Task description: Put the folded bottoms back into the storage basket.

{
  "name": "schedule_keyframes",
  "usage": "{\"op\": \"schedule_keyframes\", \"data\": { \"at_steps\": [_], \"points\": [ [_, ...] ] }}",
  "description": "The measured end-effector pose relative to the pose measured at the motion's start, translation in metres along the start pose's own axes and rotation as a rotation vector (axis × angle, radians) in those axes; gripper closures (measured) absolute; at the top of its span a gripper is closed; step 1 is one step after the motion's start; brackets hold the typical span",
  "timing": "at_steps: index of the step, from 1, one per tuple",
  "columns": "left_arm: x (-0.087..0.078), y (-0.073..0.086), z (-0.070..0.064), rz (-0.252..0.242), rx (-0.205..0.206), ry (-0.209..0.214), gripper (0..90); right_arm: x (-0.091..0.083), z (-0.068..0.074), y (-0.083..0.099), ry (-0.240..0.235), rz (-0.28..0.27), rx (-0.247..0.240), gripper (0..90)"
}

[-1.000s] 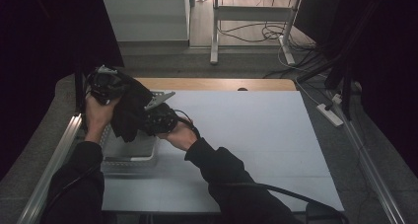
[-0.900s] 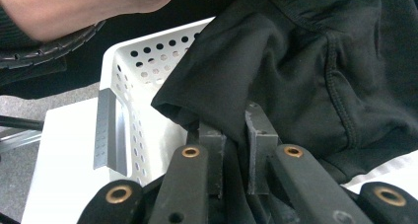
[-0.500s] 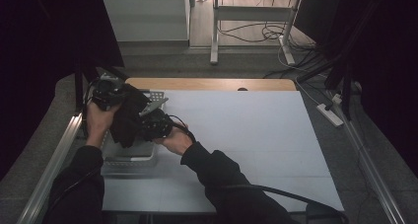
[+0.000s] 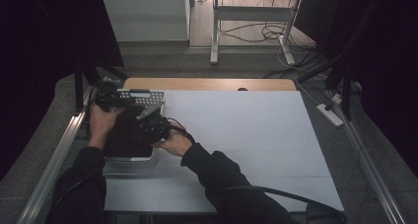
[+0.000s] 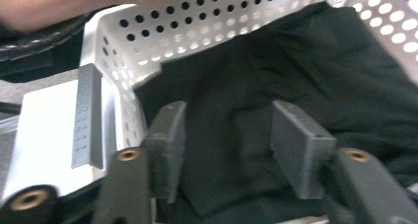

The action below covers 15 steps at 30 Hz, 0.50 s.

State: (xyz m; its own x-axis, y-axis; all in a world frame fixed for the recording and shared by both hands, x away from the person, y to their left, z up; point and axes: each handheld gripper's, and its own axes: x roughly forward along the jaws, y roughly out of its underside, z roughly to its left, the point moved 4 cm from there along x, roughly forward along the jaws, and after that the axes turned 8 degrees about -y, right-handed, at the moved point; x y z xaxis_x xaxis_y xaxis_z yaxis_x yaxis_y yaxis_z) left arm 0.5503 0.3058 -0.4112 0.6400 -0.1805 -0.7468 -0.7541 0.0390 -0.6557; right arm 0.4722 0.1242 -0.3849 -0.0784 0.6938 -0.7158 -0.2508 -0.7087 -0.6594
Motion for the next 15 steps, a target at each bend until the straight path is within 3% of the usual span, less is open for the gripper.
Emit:
{"op": "schedule_keyframes", "data": {
  "at_steps": [2, 5, 8, 15],
  "points": [
    [0.001, 0.001, -0.002, 0.02, -0.025, 0.04, 17.4, -0.003, -0.001, 0.0, 0.003, 0.004, 0.011, 37.1],
    [0.001, 0.003, -0.004, 0.039, -0.03, 0.037, 13.0, -0.008, -0.002, 0.0, 0.008, 0.003, 0.012, 32.3],
    [-0.004, 0.004, -0.007, 0.001, -0.039, 0.078, 15.3, -0.012, -0.002, 0.001, 0.005, -0.001, 0.028, 28.0],
    [-0.012, 0.002, -0.019, -0.029, -0.037, 0.162, 10.8, -0.023, -0.01, 0.008, 0.007, -0.009, 0.085, 18.7]
  ]
}}
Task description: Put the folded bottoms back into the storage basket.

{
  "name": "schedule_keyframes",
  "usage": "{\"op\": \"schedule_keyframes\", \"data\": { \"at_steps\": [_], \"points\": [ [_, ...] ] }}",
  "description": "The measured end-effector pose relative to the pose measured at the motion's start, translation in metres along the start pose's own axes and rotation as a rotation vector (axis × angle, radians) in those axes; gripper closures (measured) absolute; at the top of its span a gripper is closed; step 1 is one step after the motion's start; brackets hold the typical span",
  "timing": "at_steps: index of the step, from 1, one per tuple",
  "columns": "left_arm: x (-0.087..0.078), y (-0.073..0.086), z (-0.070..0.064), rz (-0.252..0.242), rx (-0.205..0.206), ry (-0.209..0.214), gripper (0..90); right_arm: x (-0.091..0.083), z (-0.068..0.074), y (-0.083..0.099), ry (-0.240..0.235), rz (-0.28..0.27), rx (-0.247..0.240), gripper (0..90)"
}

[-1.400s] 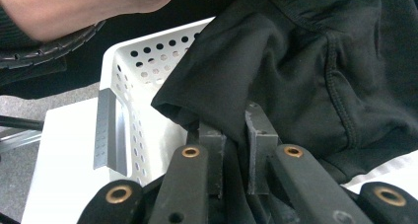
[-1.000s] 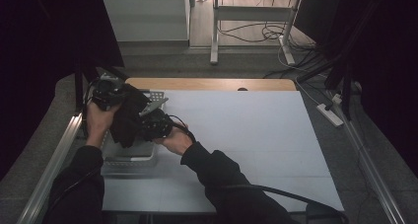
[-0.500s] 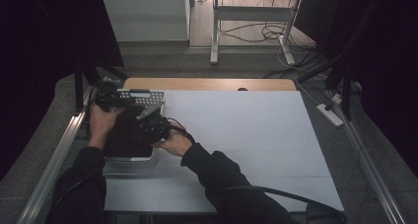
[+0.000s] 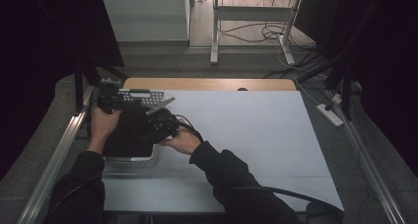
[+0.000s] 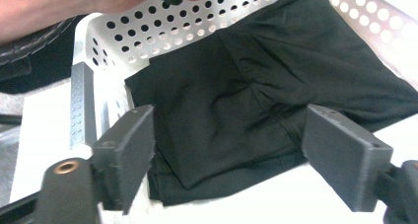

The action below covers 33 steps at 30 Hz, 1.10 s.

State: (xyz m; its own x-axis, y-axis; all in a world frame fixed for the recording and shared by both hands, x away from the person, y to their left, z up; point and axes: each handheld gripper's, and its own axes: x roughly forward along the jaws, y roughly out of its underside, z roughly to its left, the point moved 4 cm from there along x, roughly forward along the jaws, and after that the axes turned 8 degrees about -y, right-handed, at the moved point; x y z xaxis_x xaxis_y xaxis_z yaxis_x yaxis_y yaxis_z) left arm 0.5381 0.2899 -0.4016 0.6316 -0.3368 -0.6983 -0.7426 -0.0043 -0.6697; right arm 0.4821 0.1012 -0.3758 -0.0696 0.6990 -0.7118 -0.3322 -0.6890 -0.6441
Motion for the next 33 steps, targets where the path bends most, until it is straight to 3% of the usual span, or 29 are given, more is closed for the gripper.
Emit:
{"op": "schedule_keyframes", "data": {
  "at_steps": [5, 8, 15, 23, 33],
  "points": [
    [0.002, 0.004, -0.009, 0.029, 0.002, 0.051, 3.2, -0.006, -0.005, 0.004, -0.008, 0.016, 0.007, 13.2],
    [0.004, 0.008, -0.013, 0.04, 0.02, 0.049, 1.1, -0.008, -0.005, 0.005, -0.01, 0.024, 0.0, 9.8],
    [0.001, 0.016, -0.023, 0.032, 0.039, 0.074, 0.0, -0.014, -0.006, 0.008, -0.012, 0.039, -0.014, 6.1],
    [-0.009, 0.021, -0.034, 0.035, 0.1, 0.104, 0.0, -0.023, -0.009, 0.014, -0.001, 0.039, -0.005, 4.0],
    [-0.02, 0.029, -0.04, 0.014, 0.108, 0.127, 0.0, -0.032, -0.013, 0.025, 0.008, 0.051, 0.003, 3.3]
  ]
}}
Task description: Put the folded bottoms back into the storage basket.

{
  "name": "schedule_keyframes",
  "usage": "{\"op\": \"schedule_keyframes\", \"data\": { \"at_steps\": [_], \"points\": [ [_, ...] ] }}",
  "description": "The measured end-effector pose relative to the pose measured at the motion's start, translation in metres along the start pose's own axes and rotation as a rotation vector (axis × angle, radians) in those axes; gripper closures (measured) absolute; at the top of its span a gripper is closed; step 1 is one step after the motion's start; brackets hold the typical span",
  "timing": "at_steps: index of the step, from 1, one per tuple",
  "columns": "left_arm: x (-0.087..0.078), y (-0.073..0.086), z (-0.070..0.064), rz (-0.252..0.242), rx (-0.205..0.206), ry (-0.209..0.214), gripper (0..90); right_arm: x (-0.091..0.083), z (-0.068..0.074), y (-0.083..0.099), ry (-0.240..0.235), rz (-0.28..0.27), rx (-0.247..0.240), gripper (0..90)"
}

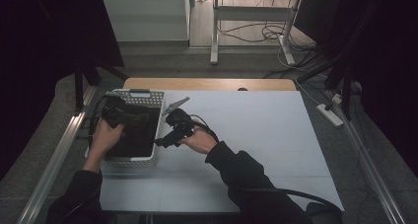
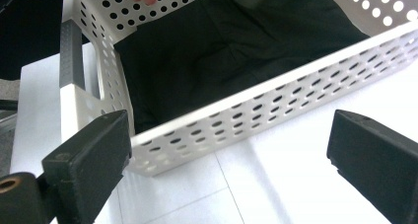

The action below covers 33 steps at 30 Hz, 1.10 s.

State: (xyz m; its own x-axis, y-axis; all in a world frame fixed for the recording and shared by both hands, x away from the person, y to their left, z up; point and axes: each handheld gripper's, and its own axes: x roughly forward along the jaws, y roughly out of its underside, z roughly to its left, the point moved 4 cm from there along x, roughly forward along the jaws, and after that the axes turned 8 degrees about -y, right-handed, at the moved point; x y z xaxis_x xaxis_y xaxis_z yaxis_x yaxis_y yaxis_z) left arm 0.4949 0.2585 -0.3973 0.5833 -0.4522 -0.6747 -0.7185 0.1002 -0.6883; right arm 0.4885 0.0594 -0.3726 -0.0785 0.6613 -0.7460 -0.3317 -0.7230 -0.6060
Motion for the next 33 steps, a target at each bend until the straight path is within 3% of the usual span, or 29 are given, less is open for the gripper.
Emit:
{"op": "schedule_keyframes", "data": {
  "at_steps": [4, 16, 33],
  "points": [
    [-0.006, 0.003, -0.003, -0.015, 0.004, 0.004, 0.1, -0.004, -0.001, 0.004, 0.0, -0.001, 0.002, 2.7],
    [-0.017, 0.012, -0.012, 0.008, 0.015, -0.019, 0.0, -0.019, -0.004, 0.02, 0.019, 0.011, 0.002, 0.0],
    [-0.032, 0.028, -0.032, 0.009, 0.018, -0.034, 0.0, -0.042, -0.008, 0.047, 0.039, 0.005, 0.055, 0.0]
  ]
}}
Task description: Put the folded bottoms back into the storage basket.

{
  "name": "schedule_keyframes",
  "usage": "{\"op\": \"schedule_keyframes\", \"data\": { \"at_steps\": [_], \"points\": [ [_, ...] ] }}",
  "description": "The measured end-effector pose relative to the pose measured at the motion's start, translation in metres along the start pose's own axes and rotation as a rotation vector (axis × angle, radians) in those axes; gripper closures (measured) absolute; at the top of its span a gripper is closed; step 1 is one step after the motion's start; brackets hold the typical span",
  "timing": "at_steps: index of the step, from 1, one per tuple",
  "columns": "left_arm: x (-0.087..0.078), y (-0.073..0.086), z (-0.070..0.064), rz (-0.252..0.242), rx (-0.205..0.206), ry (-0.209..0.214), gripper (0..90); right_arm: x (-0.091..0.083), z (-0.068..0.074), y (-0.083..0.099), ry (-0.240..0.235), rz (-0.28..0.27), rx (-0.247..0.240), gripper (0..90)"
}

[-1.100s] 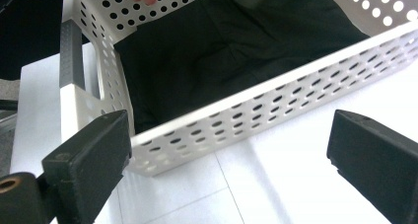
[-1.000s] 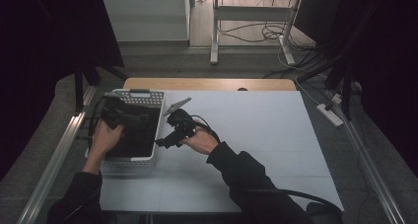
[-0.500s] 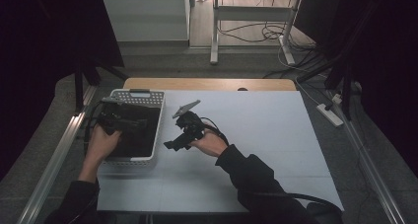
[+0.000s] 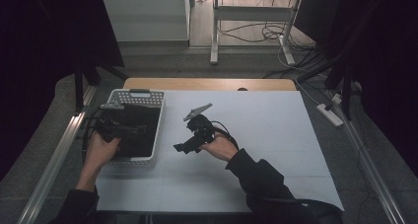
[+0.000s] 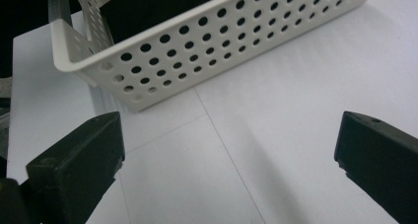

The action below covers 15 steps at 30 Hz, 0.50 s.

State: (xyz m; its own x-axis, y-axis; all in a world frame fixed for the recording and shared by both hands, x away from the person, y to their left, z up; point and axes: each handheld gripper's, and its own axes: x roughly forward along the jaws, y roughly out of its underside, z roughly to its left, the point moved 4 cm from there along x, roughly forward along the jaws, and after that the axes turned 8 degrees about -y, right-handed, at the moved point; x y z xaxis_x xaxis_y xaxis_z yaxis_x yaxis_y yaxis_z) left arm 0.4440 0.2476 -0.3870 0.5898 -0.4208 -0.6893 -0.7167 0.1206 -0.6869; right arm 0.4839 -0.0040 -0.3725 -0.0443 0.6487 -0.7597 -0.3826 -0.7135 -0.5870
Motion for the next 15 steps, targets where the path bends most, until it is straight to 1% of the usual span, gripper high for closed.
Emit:
{"op": "schedule_keyframes", "data": {
  "at_steps": [5, 9, 15],
  "points": [
    [-0.004, 0.005, -0.009, -0.009, 0.012, 0.001, 0.0, -0.006, -0.002, 0.008, 0.021, -0.003, 0.013, 0.0],
    [-0.007, 0.01, -0.016, -0.015, 0.02, 0.002, 0.0, -0.011, -0.004, 0.014, 0.017, -0.013, 0.035, 0.0],
    [-0.011, 0.018, -0.023, -0.019, 0.014, 0.003, 0.0, -0.016, -0.005, 0.022, 0.035, 0.005, 0.024, 0.0]
  ]
}}
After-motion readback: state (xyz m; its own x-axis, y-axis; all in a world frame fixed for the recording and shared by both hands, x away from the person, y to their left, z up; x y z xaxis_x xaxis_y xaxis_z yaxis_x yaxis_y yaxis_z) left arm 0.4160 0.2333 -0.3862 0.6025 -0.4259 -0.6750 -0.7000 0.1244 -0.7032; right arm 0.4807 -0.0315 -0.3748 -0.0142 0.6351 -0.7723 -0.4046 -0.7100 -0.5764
